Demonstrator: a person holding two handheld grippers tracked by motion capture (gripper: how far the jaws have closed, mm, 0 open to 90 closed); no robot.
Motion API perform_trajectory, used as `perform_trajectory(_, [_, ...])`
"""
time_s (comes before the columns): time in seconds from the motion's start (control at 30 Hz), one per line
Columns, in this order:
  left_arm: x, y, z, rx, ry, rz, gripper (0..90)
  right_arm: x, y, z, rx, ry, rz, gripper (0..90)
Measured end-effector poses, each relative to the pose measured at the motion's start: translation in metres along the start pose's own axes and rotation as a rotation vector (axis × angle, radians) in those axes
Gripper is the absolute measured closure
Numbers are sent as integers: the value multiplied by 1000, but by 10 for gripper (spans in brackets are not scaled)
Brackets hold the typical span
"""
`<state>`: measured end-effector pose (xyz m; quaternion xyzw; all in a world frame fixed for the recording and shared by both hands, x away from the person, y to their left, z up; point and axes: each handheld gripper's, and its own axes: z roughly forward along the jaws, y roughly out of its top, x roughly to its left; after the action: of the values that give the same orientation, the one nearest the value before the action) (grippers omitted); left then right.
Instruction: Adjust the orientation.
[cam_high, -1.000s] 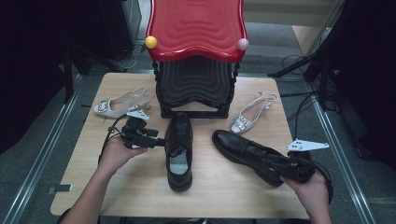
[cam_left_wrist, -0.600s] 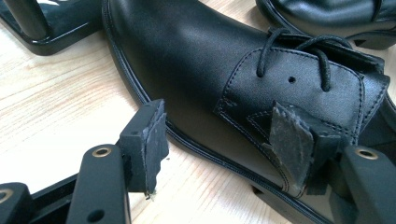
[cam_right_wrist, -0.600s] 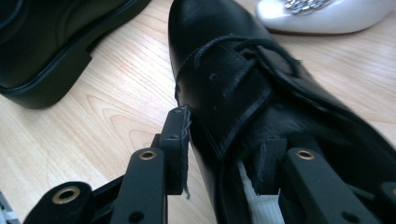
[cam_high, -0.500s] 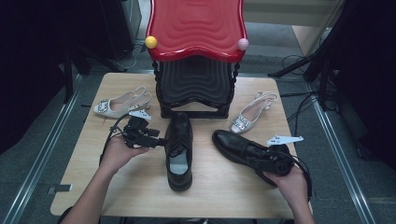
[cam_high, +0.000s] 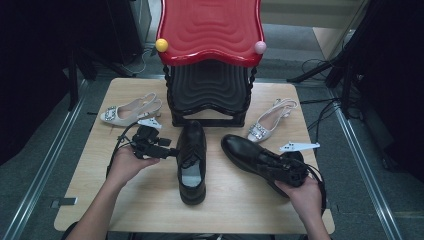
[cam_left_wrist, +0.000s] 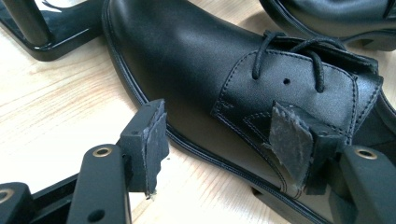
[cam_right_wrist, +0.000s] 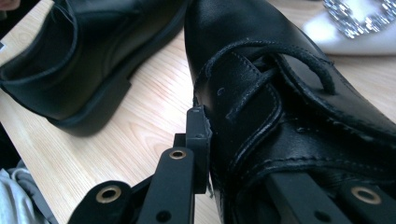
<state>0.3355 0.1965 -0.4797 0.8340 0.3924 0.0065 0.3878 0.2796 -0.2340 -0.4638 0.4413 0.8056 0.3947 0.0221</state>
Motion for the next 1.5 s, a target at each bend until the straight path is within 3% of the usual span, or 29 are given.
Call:
perform_trajectory(0.13, [-1, -1, 1, 4, 4, 7, 377, 8, 9, 10, -6, 0, 19, 823])
perform_trajectory(0.27, [-2, -3, -3, -7, 4, 7, 377, 17, 19, 24, 18, -35, 28, 820])
perform_trajectory(0.47, [-1, -5, -6, -11, 4, 2, 377, 24, 32, 45, 33, -49, 40, 805])
perform_trajectory(0.7, [-2, -7, -5, -11, 8, 6, 376, 27, 38, 65, 36, -72, 87, 791])
perform_trajectory(0.83, [-3, -7, -5, -10, 7, 6, 376, 31, 39, 70, 30, -81, 81, 747])
perform_trajectory(0.97, [-2, -7, -5, -11, 8, 2, 376, 29, 34, 65, 26, -35, 71, 637])
perform_trajectory(1.07, [-1, -7, -5, -10, 10, 2, 376, 26, 32, 49, 18, -2, 59, 621])
perform_trajectory(1.13, [0, -7, -5, -11, 14, 1, 376, 25, 30, 37, 12, 0, 37, 643])
perform_trajectory(1.2, [0, -8, -6, -11, 16, 0, 377, 24, 28, 20, 8, -17, 3, 767])
perform_trajectory(1.23, [0, -8, -6, -11, 15, 1, 377, 24, 27, 14, -9, -38, -21, 834])
perform_trajectory(1.27, [0, -8, -6, -14, 18, 2, 379, 21, 24, 3, -60, -28, -39, 861])
perform_trajectory(1.3, [0, -8, -7, -16, 14, 2, 381, 17, 24, -4, -80, -9, -33, 879])
perform_trajectory(1.33, [0, -8, -7, -17, 15, 2, 383, 12, 23, -9, -90, -19, -36, 900])
perform_trajectory(1.5, [0, -8, -5, -10, 15, 2, 383, -17, 18, -11, -81, -102, -14, 900])
